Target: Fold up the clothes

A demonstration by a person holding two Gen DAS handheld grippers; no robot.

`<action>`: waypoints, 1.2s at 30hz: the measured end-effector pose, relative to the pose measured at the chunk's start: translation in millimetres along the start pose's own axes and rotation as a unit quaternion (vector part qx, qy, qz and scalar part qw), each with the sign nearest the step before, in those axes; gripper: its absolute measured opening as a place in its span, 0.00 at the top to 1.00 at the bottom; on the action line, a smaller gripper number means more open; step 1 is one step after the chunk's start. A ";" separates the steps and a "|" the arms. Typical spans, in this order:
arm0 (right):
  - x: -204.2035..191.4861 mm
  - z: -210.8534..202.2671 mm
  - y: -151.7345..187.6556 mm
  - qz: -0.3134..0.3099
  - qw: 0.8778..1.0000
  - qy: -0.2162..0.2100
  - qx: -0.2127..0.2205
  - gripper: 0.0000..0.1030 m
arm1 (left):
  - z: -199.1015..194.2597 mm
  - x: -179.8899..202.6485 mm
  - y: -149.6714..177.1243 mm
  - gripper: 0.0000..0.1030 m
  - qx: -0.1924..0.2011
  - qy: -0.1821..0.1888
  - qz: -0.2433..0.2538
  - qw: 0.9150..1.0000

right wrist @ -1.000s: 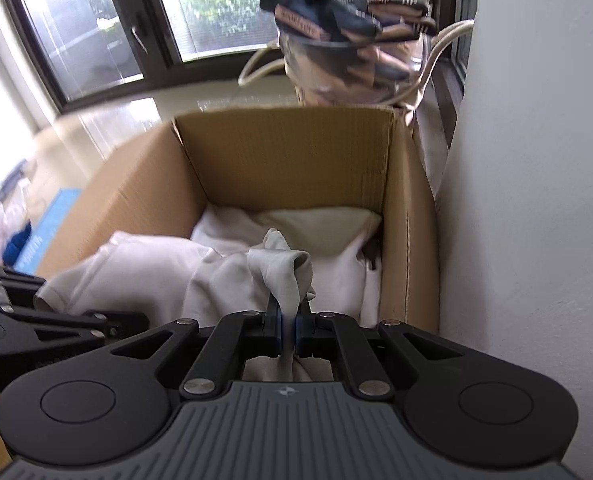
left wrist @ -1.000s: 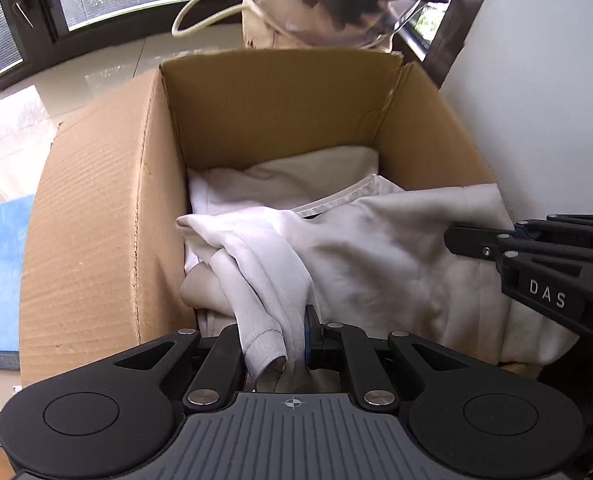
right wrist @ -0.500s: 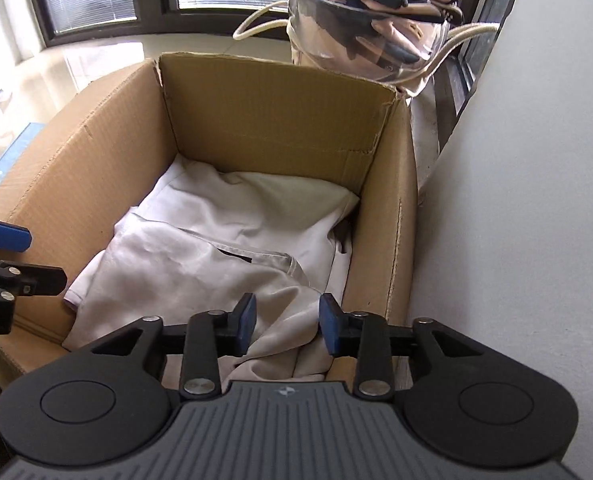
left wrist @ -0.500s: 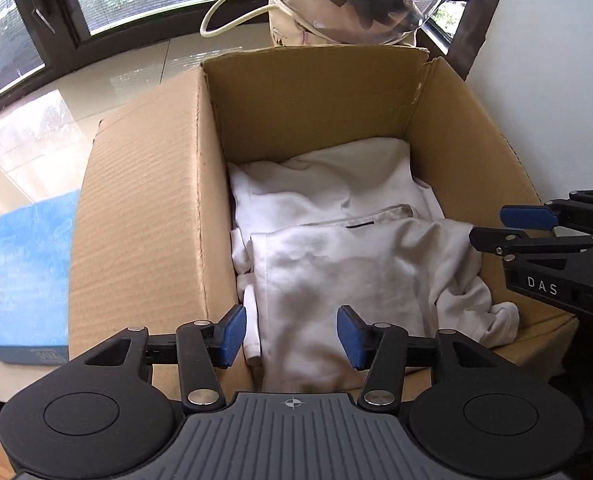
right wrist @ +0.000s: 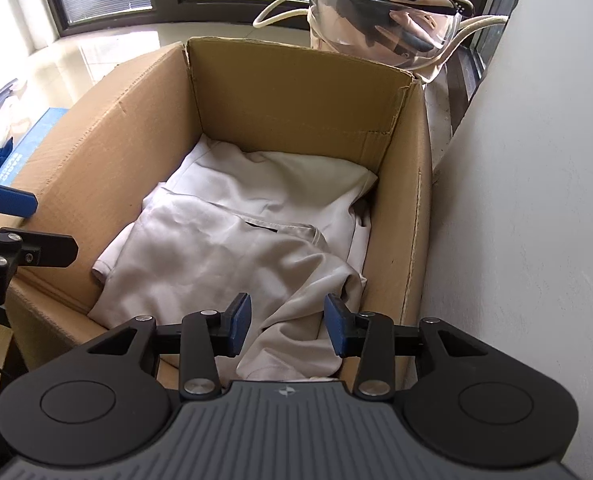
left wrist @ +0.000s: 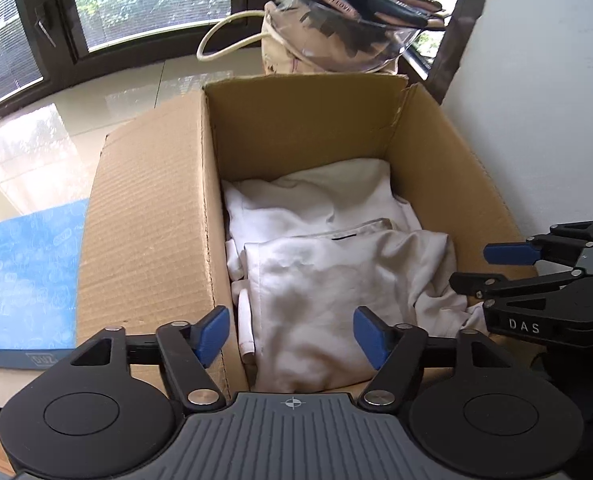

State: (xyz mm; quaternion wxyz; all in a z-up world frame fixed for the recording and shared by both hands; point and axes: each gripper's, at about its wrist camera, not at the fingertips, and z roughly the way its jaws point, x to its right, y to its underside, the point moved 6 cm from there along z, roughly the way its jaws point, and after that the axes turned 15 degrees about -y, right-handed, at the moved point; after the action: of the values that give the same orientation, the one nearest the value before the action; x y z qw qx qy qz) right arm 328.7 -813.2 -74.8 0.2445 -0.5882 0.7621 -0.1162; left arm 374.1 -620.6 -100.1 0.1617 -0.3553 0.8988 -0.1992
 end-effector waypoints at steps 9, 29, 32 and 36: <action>-30.8 -35.2 11.0 0.015 1.000 -0.013 0.015 0.14 | -23.9 7.3 11.1 0.00 0.034 0.025 0.026 0.999; -42.3 -59.9 31.0 0.065 0.997 0.025 0.033 0.03 | -36.6 6.0 22.8 0.00 0.031 0.032 0.058 0.997; -42.4 -60.8 30.5 0.068 0.997 0.026 0.039 0.03 | -37.7 3.9 22.6 0.00 0.034 0.033 0.053 0.997; -43.5 -61.0 29.9 0.069 0.996 0.026 0.042 0.03 | -40.2 2.1 22.0 0.00 0.042 0.029 0.049 0.998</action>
State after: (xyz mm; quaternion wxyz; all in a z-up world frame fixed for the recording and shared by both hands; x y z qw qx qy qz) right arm 280.7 -770.0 -26.3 0.2565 -0.5202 0.8013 -0.1463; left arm 342.7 -597.6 -75.9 0.1599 -0.2984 0.9102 -0.2384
